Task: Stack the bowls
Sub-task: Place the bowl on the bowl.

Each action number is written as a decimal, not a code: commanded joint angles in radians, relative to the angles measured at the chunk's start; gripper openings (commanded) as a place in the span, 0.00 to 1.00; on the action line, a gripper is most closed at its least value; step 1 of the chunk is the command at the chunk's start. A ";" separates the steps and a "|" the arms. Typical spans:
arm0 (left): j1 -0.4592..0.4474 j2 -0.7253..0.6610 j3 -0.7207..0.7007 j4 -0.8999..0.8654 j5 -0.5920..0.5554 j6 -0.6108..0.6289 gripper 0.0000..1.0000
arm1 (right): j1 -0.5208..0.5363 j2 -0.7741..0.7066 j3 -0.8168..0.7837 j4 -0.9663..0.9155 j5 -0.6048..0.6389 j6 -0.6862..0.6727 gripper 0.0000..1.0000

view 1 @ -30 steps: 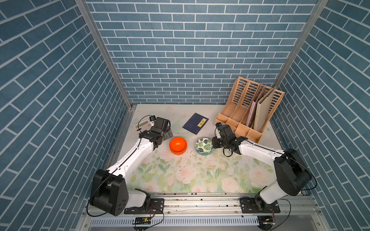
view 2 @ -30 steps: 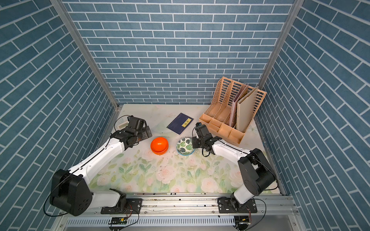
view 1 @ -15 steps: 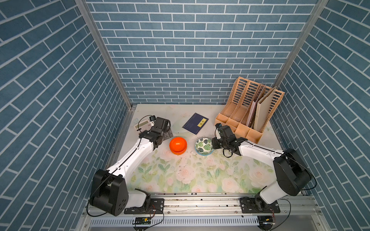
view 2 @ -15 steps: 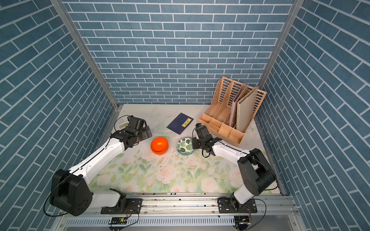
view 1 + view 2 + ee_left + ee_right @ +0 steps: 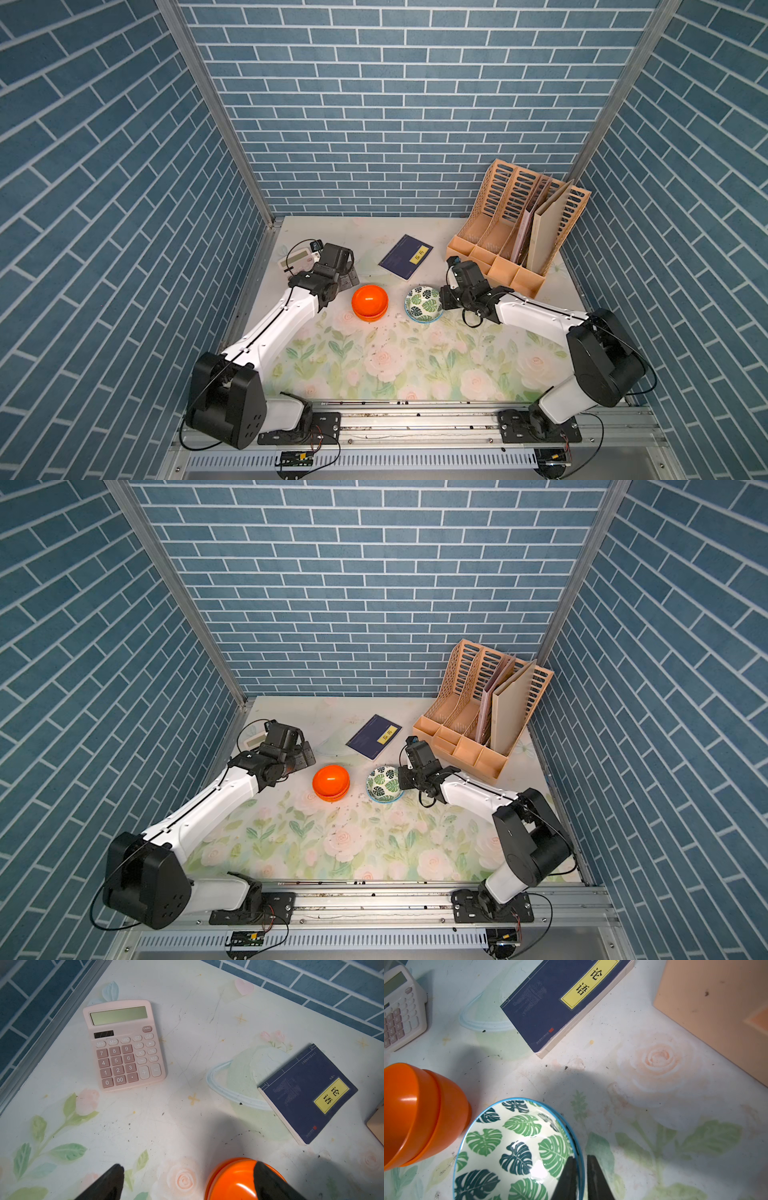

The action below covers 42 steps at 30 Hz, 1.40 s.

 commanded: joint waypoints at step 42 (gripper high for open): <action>0.008 -0.022 0.013 -0.019 -0.012 0.006 1.00 | 0.004 -0.027 0.133 -0.069 0.058 -0.090 0.43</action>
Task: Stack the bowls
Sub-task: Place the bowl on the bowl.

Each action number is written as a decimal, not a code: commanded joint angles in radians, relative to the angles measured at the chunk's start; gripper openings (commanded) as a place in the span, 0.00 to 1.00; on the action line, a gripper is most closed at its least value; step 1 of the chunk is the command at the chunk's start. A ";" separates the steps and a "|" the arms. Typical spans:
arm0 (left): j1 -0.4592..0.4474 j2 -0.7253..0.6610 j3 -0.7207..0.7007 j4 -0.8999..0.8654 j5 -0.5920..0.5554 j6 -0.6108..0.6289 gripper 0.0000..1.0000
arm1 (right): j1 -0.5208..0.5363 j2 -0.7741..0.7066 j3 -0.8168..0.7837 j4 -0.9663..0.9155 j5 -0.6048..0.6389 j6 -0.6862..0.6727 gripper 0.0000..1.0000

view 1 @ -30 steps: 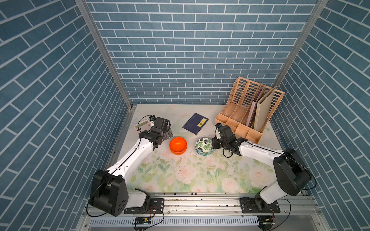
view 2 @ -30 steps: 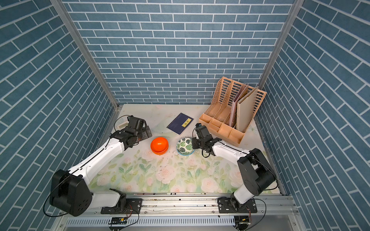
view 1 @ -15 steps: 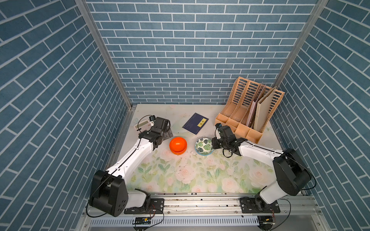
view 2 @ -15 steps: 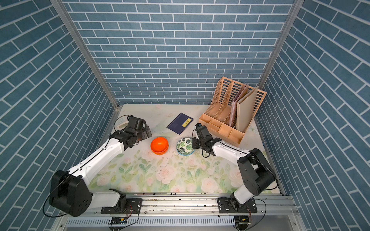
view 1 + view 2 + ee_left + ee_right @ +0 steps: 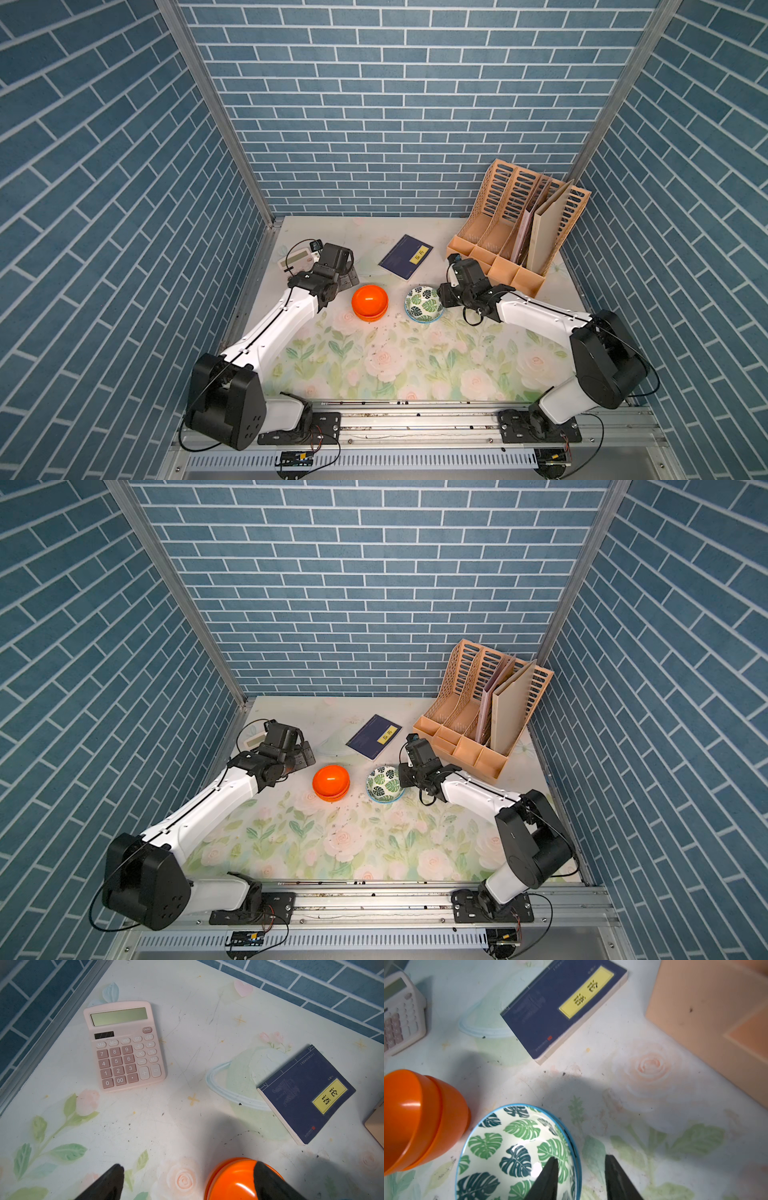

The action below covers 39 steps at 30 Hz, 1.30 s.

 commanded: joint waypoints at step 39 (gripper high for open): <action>0.009 -0.023 0.009 -0.029 -0.034 0.009 1.00 | 0.003 0.212 0.136 -0.026 -0.044 -0.160 0.38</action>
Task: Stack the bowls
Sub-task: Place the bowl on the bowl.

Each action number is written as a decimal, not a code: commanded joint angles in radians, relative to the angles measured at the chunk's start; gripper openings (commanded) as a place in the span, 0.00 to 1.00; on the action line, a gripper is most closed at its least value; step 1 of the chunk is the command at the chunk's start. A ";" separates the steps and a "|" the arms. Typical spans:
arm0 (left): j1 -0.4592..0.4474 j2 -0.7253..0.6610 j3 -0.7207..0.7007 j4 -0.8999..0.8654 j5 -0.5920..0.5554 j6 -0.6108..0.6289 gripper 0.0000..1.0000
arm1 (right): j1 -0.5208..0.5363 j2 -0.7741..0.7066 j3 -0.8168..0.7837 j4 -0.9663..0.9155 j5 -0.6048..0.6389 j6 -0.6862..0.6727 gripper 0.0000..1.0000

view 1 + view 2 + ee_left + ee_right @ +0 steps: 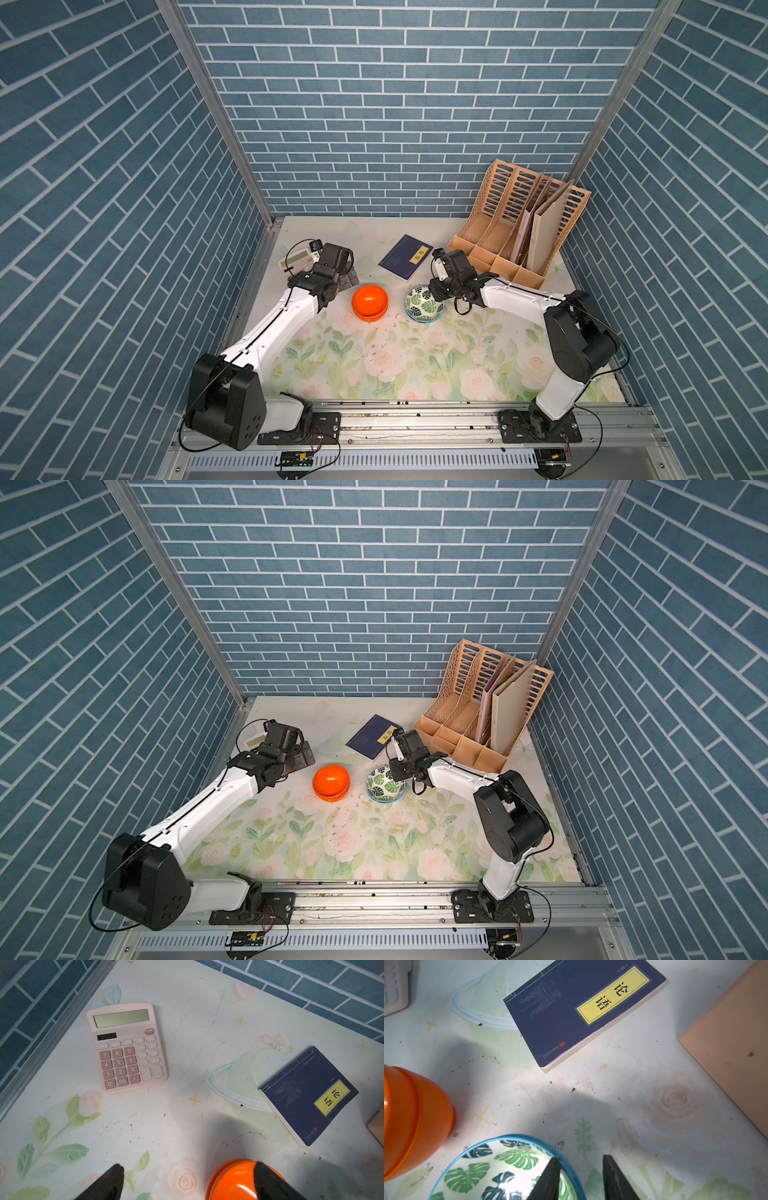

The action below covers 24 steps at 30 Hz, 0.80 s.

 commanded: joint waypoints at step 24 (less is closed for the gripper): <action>-0.313 0.153 0.163 -0.086 0.050 0.154 0.90 | 0.045 -0.159 -0.071 0.038 0.182 0.035 0.56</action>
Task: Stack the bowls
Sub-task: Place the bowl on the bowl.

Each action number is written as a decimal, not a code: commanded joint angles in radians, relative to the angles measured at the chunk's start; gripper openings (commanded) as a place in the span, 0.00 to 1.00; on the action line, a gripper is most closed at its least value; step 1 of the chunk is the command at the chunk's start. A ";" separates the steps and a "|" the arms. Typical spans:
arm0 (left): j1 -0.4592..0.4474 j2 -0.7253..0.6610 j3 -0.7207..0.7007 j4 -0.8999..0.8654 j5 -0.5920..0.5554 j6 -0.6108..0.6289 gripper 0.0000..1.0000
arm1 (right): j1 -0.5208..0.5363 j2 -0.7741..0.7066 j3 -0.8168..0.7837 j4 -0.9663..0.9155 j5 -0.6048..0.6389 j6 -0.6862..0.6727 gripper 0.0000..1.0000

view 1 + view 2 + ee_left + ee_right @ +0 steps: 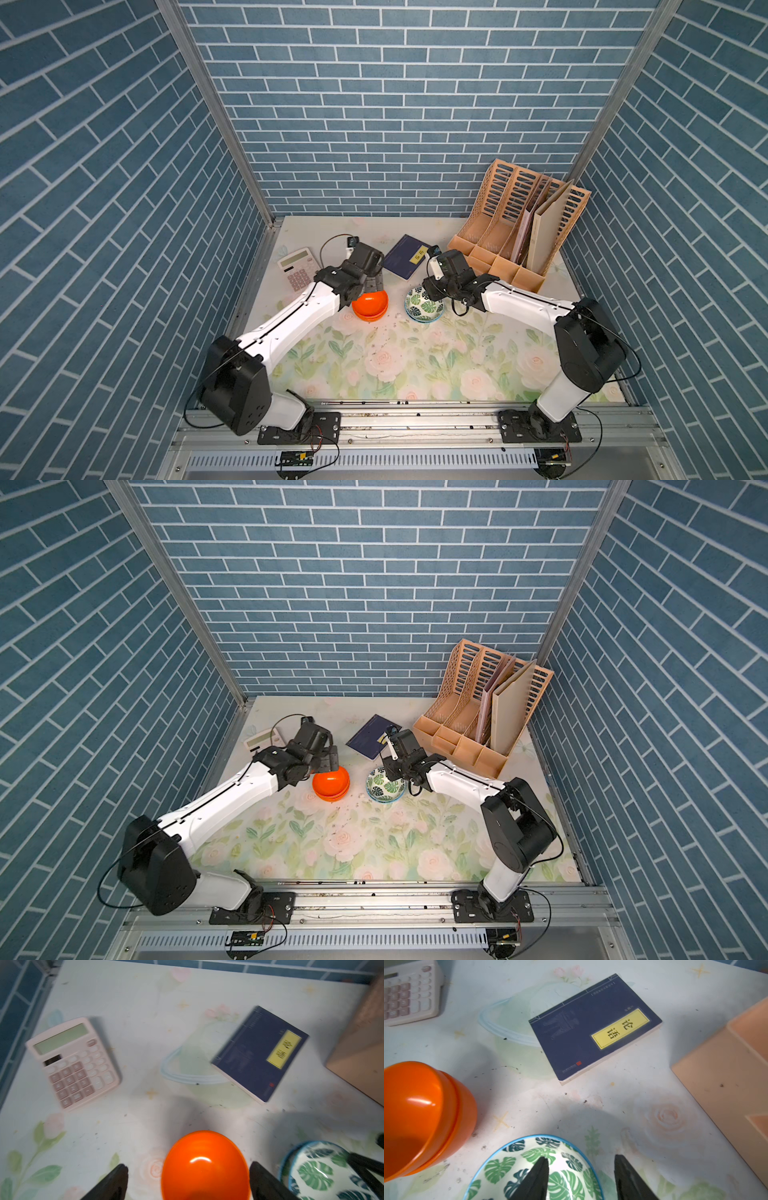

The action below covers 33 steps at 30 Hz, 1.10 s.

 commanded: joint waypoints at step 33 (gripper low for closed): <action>-0.203 0.246 0.101 0.015 0.127 -0.080 0.61 | -0.179 -0.227 -0.240 0.113 -0.036 0.176 0.54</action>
